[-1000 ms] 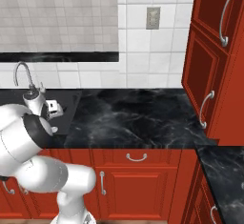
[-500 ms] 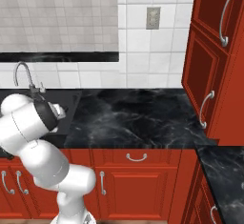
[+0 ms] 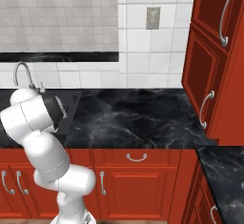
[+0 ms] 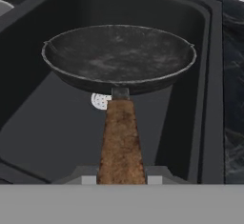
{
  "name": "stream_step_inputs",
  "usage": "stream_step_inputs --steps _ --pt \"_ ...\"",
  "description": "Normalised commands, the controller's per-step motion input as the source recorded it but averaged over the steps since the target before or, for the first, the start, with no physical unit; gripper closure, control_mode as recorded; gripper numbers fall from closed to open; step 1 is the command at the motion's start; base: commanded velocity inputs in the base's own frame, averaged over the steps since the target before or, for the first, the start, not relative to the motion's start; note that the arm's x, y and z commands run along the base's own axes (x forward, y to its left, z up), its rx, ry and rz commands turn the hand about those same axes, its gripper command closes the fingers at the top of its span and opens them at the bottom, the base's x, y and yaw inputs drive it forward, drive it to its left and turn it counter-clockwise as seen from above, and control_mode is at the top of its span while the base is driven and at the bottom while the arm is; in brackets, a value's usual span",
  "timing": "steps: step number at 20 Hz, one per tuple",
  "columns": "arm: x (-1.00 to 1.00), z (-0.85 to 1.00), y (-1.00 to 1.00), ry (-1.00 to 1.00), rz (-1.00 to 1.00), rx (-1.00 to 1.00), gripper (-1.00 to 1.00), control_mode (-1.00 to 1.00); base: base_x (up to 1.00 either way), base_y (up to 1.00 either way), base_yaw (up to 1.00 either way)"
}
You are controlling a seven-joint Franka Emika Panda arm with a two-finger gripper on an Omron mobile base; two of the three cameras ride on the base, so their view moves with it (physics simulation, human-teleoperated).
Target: Move the pot and pan from the stove into the sink.
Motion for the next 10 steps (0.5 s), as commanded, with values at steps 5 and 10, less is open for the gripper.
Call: stream_step_inputs --steps 5,10 --pt "0.10 -0.11 0.39 0.00 0.00 -0.06 1.00 -1.00 0.00 0.00 0.00" --pt "0.37 -0.09 0.34 0.00 -0.01 -0.05 1.00 -1.00 0.00 0.00 0.00"
